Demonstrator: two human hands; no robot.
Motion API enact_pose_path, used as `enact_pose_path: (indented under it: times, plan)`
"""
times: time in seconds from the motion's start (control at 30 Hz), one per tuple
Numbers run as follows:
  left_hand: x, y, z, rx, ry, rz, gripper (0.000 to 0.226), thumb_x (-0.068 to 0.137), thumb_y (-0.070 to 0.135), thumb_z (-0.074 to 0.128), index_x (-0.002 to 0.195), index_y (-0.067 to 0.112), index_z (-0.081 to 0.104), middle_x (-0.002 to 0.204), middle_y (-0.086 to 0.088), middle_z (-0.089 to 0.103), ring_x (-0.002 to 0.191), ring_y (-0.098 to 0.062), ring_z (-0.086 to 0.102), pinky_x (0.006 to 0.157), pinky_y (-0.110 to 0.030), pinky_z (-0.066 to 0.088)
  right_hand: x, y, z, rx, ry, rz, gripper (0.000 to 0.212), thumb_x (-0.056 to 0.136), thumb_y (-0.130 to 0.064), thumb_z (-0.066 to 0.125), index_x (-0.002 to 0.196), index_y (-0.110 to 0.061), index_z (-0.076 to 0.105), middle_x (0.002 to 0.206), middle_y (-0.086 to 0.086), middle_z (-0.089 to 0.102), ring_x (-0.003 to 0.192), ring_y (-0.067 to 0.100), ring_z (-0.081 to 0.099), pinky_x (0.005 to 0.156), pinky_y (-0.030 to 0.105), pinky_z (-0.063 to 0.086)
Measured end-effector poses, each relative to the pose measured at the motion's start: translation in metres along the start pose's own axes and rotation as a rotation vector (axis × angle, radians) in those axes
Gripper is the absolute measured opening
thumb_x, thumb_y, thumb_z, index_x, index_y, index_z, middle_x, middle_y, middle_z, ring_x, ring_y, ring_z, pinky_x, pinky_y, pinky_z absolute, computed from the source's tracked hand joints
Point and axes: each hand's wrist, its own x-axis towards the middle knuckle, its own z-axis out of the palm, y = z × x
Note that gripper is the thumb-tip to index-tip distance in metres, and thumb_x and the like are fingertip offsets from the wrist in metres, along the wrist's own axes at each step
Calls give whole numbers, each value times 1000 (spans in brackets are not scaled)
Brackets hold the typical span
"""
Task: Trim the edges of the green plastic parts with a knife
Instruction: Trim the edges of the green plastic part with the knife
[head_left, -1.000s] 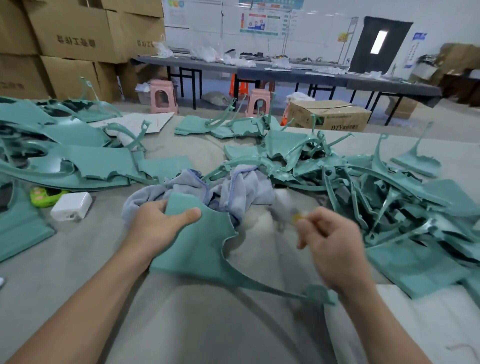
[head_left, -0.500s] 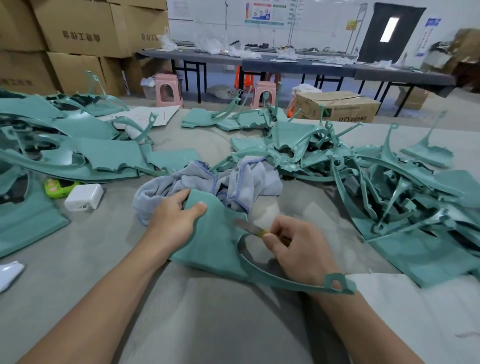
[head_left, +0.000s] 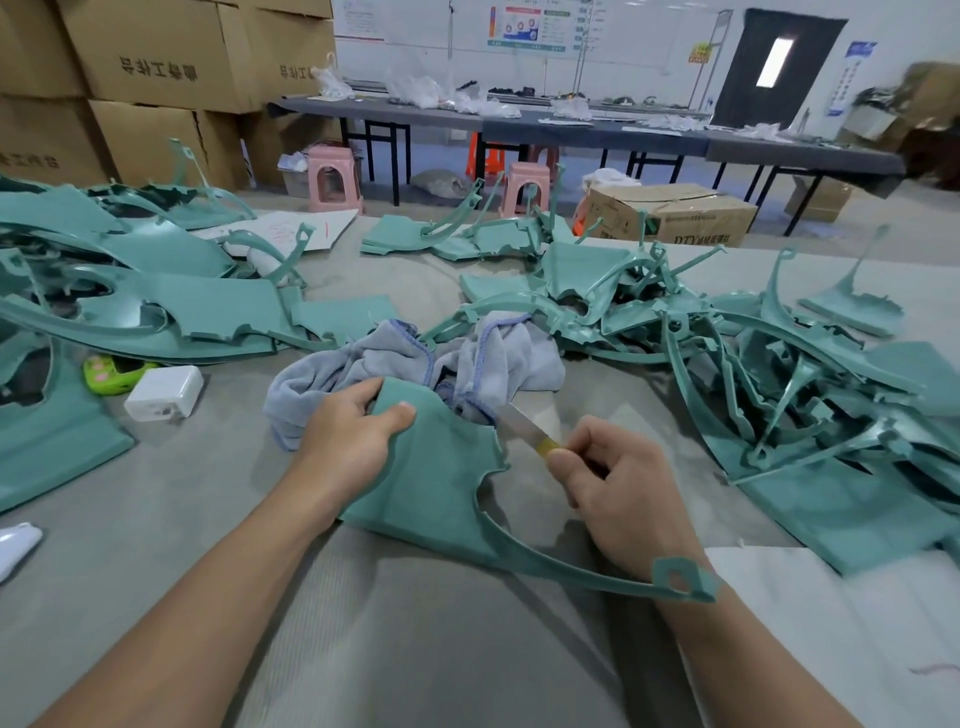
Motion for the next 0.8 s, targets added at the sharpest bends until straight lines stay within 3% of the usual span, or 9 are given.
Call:
enact_pose_path:
  times: [0.13,0.2,0.27,0.33,0.4,0.5,0.63,0.73,0.8]
  plan:
    - [-3,3,-2,-8,-56,-9,12,78,37,69,85,46,73,87,15,76,82,-8,72,81,-45,58,1,3,2,-36,-149,29,16,93,-29,71,82,-21,63,68,-2,66,61,9,55,63,33,47]
    - [-2,4,-3,11,-69,-3,15,73,43,67,87,43,73,88,11,76,85,-15,72,83,-48,57,5,3,3,-85,-76,24,16,92,-27,71,80,-22,63,65,-5,63,60,7,53,61,26,45]
    - [1,5,-2,43,-97,7,17,73,46,66,88,45,73,85,13,76,81,-11,72,80,-47,57,9,5,0,-33,-31,26,19,91,-23,72,76,-20,61,61,-3,59,55,4,47,56,21,38]
    - [3,3,-2,48,-113,6,19,72,47,65,89,49,73,84,18,76,78,-5,71,80,-45,59,10,5,-4,69,-142,39,19,92,-22,73,76,-19,63,62,-1,62,57,5,48,57,21,38]
    - [4,1,-2,39,-119,11,19,72,46,66,89,50,73,85,20,76,77,-3,71,77,-41,59,8,5,-4,24,-220,51,17,92,-25,73,77,-22,66,65,-5,66,59,5,54,59,22,41]
    - [4,0,-2,38,-121,23,18,73,45,65,89,51,73,84,22,75,74,1,70,71,-33,56,10,5,-3,-26,-81,59,18,93,-25,72,77,-20,65,67,-2,67,60,8,56,60,25,44]
    - [5,-1,-2,34,-119,8,19,72,46,66,90,46,74,84,16,76,78,-10,73,80,-47,60,7,2,-3,79,-218,99,21,93,-20,73,74,-18,65,62,-5,65,56,4,51,58,20,39]
    - [6,-1,-2,23,-121,-2,20,72,45,66,91,44,74,85,14,77,81,-14,73,83,-49,59,9,4,-2,-66,-16,93,23,92,-23,73,72,-20,64,61,-6,64,53,4,52,53,20,40]
    - [4,-1,-3,18,-117,9,19,73,45,66,90,43,74,85,13,77,81,-14,73,82,-48,60,10,4,-4,3,68,88,25,93,-18,72,69,-19,63,58,0,62,50,7,49,51,24,40]
